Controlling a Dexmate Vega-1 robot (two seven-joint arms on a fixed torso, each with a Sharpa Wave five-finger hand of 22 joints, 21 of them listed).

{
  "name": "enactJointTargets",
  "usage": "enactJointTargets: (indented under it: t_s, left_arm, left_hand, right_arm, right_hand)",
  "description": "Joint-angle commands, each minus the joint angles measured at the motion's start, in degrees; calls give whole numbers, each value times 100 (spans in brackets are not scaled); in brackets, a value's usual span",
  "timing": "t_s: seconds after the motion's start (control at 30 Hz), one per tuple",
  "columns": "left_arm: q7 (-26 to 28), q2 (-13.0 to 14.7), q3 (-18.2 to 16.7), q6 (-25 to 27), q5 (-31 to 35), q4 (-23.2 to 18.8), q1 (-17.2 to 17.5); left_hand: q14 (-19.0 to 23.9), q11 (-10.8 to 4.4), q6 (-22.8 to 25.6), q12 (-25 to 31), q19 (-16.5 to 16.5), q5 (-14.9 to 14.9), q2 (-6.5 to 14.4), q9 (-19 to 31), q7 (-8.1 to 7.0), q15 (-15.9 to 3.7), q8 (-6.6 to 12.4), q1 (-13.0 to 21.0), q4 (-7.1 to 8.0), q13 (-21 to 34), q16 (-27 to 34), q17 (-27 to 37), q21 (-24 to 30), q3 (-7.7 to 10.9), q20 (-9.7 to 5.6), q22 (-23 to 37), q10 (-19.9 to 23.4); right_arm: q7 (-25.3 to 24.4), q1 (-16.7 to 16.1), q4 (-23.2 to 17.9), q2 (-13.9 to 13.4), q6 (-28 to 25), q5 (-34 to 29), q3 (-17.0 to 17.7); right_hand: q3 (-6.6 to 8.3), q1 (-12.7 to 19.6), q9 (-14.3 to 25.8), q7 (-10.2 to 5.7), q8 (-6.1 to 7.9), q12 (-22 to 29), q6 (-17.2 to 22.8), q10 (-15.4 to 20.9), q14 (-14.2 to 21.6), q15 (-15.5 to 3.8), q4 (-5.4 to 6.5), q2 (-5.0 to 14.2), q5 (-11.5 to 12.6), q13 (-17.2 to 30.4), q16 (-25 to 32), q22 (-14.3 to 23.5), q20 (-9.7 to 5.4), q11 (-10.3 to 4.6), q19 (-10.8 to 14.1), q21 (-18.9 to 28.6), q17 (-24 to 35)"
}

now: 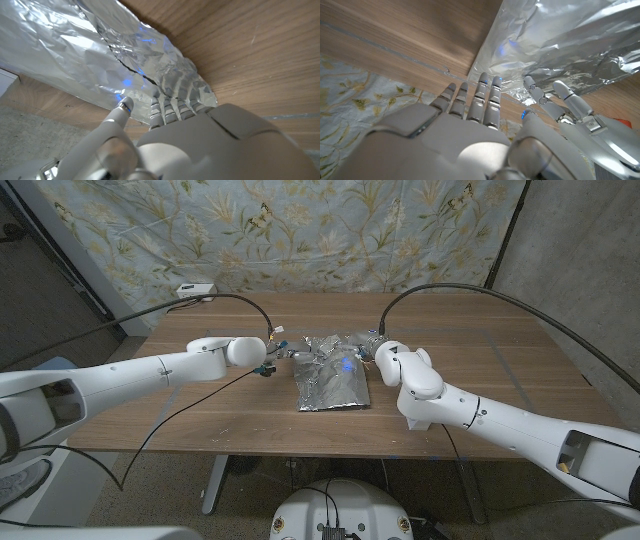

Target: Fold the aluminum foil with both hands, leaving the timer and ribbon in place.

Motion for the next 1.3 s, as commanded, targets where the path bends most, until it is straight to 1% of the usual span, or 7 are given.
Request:
enactJointTargets:
  t_s: [0.03, 0.8, 0.83, 1.03, 1.07, 1.17, 1.3]
  left_arm:
    - [12, 36, -20, 81, -23, -71, 24]
    - [57, 87, -29, 322, -31, -288, 71]
    - [54, 85, -27, 330, -30, -292, 71]
    - [55, 92, -25, 335, -36, -316, 80]
    - [55, 93, -28, 342, -44, -321, 82]
    - [63, 100, -27, 352, -43, -337, 87]
    - [80, 104, -28, 401, -40, -369, 94]
  left_hand:
    - [27, 11, 17, 5, 4, 10, 30, 22, 11, 16, 17, 70, 0, 30, 11, 14, 22, -16, -1, 15, 20]
    - [24, 6, 19, 4, 5, 11, 34, 22, 5, 19, 17, 86, 5, 30, 10, 14, 20, -26, 3, 15, 19]
    - [25, 6, 21, 4, 5, 11, 34, 22, 4, 18, 17, 88, 5, 30, 10, 14, 20, -27, 2, 15, 18]
    - [23, 5, 20, 5, 4, 12, 34, 22, 8, 7, 17, 92, 6, 30, 10, 14, 18, -28, 3, 15, 21]
    - [23, 6, 23, 6, 4, 12, 34, 22, 10, 9, 18, 93, 6, 30, 10, 14, 18, -29, 3, 15, 23]
    - [26, 4, 20, 6, 4, 12, 34, 22, 4, 14, 16, 95, 6, 30, 11, 14, 18, -30, 5, 15, 22]
    - [26, 5, 19, 5, 6, 13, 34, 22, 8, 13, 16, 98, 7, 30, 11, 14, 18, -32, 7, 15, 21]
  right_arm:
    - [63, 96, 217, 175, -107, -30, -167]
    - [-632, -143, 696, 134, 509, 134, -39]
    - [-634, -148, 711, 132, 526, 139, -38]
    - [-588, -157, 753, 132, 561, 160, -22]
    - [-578, -153, 752, 126, 570, 154, -26]
    - [-545, -143, 754, 122, 577, 140, -33]
    - [-554, -149, 689, 100, 585, 127, 1]
  right_hand:
    - [64, 89, -3, 18, 28, -18, 53, 30, 42, 0, -23, 7, -38, 4, 56, 9, -6, -20, 18, 28, 17]
    - [110, 80, -1, -34, -4, -41, 63, 42, 134, -48, -31, -13, -74, 6, 79, 9, -38, -37, 80, 34, 27]
    - [113, 77, -1, -35, -6, -42, 64, 44, 136, -51, -30, -14, -77, 6, 79, 9, -37, -61, 82, 33, 28]
    - [121, 69, 0, -53, -9, -44, 74, 52, 152, -66, -27, -17, -85, 7, 81, 9, -47, -53, 98, 35, 30]
    - [125, 64, 0, -53, -13, -48, 75, 48, 156, -66, -26, -19, -89, 7, 80, 8, -51, -80, 102, 34, 31]
    - [132, 58, 0, -65, -24, -51, 59, 49, 157, -67, -25, -22, -95, 7, 78, 8, -54, -38, 104, 31, 32]
    - [139, 52, 1, -57, -33, -59, 50, 35, 155, -67, -24, -25, -102, 7, 73, 8, -54, -72, 97, 25, 33]
